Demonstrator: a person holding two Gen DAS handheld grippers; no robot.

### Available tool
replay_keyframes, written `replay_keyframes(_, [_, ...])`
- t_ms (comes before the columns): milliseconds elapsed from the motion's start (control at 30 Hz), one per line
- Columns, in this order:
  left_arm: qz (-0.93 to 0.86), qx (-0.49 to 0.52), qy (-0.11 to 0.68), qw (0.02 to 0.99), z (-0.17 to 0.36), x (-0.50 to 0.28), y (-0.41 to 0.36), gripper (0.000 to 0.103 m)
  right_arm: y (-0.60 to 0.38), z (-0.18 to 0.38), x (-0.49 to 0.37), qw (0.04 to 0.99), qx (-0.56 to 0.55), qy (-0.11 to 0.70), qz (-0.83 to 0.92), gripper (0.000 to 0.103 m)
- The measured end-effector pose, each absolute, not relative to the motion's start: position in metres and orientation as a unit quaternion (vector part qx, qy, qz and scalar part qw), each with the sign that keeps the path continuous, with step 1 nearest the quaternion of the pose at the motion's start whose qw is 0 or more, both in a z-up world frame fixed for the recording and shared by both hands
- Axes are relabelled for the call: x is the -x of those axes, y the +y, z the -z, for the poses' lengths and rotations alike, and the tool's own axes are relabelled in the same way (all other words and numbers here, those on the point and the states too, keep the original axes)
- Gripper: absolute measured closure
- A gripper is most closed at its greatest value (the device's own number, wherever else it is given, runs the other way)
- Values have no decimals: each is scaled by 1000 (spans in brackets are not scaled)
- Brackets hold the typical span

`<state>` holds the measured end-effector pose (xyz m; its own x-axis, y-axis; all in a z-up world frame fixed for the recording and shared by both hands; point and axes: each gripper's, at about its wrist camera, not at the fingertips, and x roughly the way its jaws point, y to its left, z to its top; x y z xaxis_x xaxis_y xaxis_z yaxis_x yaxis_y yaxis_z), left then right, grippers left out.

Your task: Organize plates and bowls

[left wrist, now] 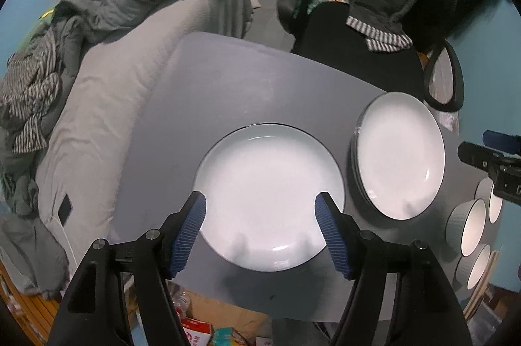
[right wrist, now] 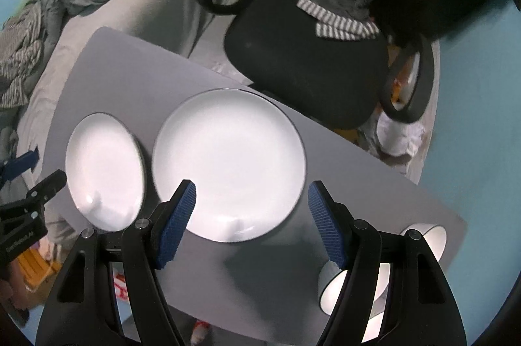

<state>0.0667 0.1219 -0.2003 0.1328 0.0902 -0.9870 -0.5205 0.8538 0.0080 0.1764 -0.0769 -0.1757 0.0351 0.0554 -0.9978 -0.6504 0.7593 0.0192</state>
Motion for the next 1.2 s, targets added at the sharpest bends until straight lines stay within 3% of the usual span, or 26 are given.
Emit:
replay_keyframes(500, [-240, 205, 627, 712, 202, -22, 160, 32, -25, 168, -143, 657, 280, 618, -327, 32])
replay_keyframes(1200, [-240, 294, 635, 673, 263, 5, 209, 32, 54, 232, -138, 602, 279, 633, -399, 32])
